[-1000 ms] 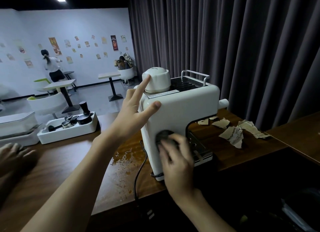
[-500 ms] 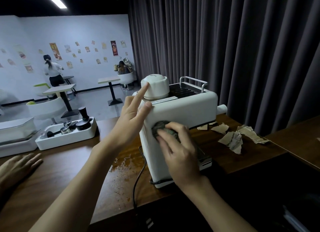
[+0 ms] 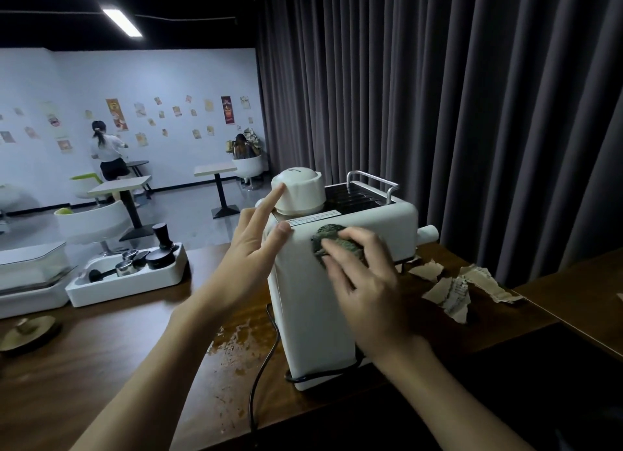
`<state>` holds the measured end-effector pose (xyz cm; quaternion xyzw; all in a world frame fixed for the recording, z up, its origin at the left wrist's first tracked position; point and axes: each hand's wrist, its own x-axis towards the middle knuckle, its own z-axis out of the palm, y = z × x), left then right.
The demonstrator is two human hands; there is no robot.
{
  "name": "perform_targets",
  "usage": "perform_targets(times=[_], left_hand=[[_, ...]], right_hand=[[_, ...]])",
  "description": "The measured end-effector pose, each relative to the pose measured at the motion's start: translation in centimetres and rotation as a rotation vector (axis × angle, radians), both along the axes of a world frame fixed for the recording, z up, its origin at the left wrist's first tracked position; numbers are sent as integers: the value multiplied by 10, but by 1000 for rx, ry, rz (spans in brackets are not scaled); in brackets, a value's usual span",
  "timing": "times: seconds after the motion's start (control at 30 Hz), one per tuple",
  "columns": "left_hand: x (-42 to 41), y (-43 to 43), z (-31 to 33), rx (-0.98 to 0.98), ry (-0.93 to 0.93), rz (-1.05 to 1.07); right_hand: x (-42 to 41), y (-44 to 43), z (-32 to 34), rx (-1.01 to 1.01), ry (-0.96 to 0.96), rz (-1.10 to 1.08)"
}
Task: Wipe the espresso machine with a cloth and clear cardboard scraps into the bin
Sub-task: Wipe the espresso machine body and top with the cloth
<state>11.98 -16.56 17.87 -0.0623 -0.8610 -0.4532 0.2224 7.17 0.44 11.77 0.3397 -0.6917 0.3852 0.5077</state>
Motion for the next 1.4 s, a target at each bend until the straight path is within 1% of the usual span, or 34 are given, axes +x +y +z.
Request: perform_targets(times=[0.03, 0.13, 0.2, 0.3, 0.43, 0.47, 0.53, 0.63, 0.67, 0.77, 0.87, 0.97, 1.03, 1.13, 1.23, 1.4], left_hand=[[0, 0, 0, -4, -2, 0], [1, 1, 2, -17, -4, 10], [1, 2, 2, -8, -5, 14], [-1, 4, 2, -11, 4, 31], [-2, 5, 1, -1, 10, 30], [-1, 5, 0, 3, 10, 28], [-2, 5, -1, 5, 11, 22], [-2, 6, 5, -33, 22, 50], [-2, 6, 10, -49, 31, 67], [-9, 4, 28, -55, 95, 100], [-23, 4, 43, -42, 141, 104], [-35, 11, 47, -26, 127, 112], [-40, 14, 45, -9, 120, 142], [-42, 15, 42, 21, 133, 183], [-44, 15, 41, 85, 142, 194], [-49, 15, 39, 54, 163, 223]], right_hand=[[-7, 9, 5, -12, -11, -14], [-26, 36, 25, -227, -135, -61], [-32, 47, 34, -311, -184, -103], [-27, 41, 33, -223, -201, -100], [-19, 38, 29, 39, -138, 5], [-23, 45, 31, 73, -142, 11], [-32, 62, 35, 46, -191, -18], [-41, 81, 41, -91, -315, -39], [-43, 83, 43, -107, -336, -41], [-42, 79, 52, -48, -285, -42], [-39, 63, 72, 105, -203, 47], [-41, 48, 90, 253, -258, 112], [-44, 44, 96, 265, -323, 128], [-48, 41, 102, 259, -385, 93], [-49, 40, 102, 243, -405, 92], [-50, 42, 101, 205, -428, 116]])
